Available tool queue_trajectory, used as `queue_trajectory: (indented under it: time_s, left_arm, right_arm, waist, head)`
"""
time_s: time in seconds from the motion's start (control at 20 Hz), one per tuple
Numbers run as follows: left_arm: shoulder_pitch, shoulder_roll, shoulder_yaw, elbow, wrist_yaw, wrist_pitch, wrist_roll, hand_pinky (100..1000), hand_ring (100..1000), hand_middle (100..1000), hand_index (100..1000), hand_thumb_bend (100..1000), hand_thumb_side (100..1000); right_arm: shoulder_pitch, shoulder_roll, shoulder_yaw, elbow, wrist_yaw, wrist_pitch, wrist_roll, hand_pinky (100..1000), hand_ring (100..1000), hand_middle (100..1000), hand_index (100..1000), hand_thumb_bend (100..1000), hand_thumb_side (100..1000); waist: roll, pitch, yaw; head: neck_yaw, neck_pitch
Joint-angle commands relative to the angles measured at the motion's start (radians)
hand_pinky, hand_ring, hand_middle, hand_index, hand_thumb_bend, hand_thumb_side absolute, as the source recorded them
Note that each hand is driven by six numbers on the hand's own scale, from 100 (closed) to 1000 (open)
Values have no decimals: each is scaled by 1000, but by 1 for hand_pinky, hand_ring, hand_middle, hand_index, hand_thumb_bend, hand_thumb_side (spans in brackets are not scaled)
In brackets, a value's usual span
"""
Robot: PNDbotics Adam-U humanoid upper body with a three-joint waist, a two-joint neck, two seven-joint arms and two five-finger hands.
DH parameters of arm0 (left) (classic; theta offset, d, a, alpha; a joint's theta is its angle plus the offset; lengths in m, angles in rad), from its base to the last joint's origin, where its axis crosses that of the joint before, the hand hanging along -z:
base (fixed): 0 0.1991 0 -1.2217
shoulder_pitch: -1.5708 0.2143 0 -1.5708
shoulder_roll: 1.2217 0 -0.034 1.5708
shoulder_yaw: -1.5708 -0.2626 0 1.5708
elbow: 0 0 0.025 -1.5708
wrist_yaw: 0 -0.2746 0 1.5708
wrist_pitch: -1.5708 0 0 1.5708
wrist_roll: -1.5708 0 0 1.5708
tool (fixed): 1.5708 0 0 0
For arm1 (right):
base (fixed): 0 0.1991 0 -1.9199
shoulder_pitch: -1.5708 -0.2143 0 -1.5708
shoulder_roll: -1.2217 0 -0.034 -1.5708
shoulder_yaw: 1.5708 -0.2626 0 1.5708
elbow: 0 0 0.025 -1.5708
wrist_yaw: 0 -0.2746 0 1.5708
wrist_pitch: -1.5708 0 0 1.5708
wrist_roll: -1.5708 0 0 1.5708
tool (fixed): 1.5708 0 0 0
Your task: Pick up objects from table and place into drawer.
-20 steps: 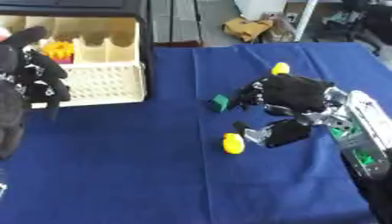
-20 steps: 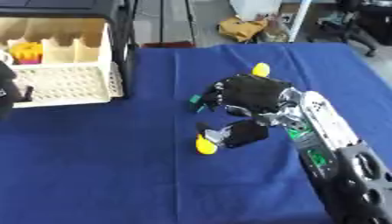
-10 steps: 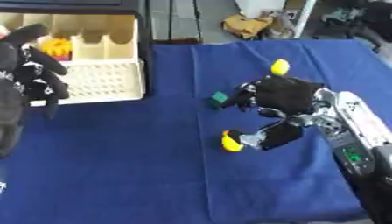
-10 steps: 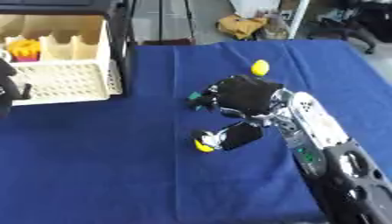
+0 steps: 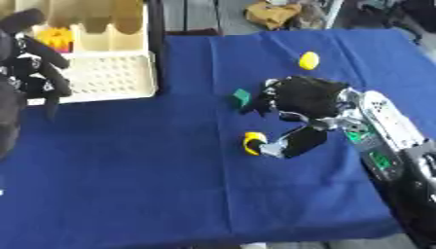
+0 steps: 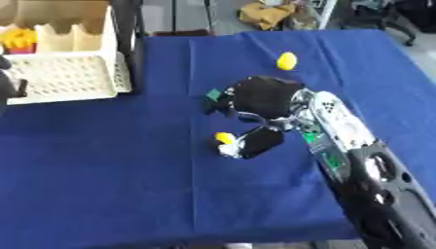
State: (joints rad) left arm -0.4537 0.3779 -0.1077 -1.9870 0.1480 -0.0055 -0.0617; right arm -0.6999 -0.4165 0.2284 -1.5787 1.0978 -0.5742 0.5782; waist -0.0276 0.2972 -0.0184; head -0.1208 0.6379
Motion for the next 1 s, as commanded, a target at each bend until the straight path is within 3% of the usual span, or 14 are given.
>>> queue_trajectory:
  time_s: [0.05,0.45,1.0]
  left_arm:
    - [-18,7,2,-13,1,4,-1,158,409,515,893,100,903]
    - [-22,3,1,-13,-1,9,-6,158,410,516,894,100,908]
    - [-22,-5,0,-13,-19,5,-6,157,409,517,895,100,911]
  right_arm:
    - [-24,-6,4,33,38,-333,329,325,592,539,870,332,1000]
    - [-23,-4,10,64,59,-333,329,328,589,533,875,347,1000]
    - [16,-3,-29,1,59,-333,329,310,577,514,899,384,1000]
  waist:
    - [4,-18,3]
    - [8,-13,8]
    - [13,3,7]
  head:
    - [-18,23]
    - [-18,4]
    - [47,-56]
